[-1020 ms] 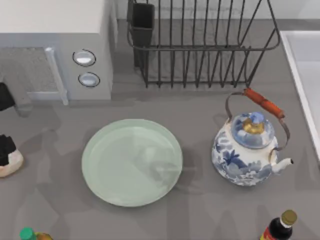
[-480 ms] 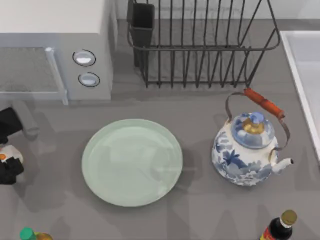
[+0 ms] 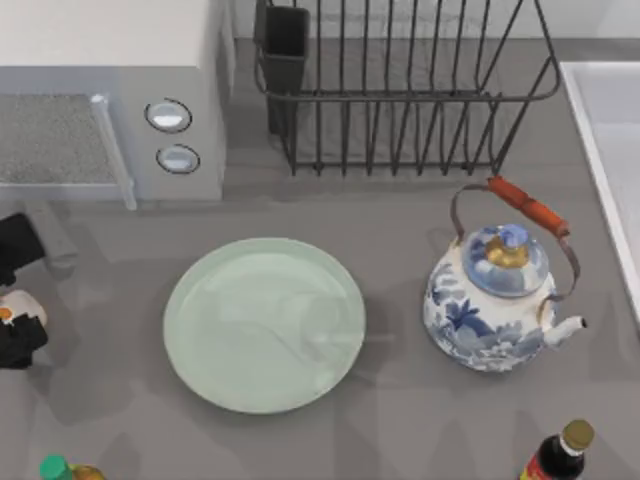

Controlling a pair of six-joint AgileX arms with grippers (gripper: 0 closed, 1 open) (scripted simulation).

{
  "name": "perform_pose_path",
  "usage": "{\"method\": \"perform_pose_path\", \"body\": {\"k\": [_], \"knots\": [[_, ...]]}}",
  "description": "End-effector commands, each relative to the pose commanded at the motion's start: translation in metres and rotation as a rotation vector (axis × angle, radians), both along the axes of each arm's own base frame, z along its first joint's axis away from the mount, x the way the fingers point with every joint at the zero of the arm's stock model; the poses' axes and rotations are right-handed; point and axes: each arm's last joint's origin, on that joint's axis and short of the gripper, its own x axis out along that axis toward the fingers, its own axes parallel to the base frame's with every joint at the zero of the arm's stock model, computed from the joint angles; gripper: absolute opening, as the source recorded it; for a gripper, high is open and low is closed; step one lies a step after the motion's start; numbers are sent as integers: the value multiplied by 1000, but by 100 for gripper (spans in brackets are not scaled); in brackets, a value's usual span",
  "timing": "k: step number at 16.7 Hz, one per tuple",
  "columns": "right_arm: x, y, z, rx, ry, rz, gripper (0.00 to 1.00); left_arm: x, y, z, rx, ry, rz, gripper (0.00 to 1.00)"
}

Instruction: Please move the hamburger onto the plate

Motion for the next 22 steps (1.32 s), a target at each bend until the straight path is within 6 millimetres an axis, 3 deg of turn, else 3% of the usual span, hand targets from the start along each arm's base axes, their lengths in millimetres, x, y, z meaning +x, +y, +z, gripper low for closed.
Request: {"method": "perform_pose_path", "body": {"k": [11, 19, 20, 22], "knots": [[0, 0, 0, 0, 0, 0, 100, 0, 0, 0, 0, 0, 0, 2], [0, 0, 0, 0, 0, 0, 100, 0, 0, 0, 0, 0, 0, 0], [0, 0, 0, 0, 0, 0, 100, -5, 3, 22, 2, 1, 7, 0], [0, 0, 0, 0, 0, 0, 100, -9, 7, 25, 2, 10, 22, 0]]}}
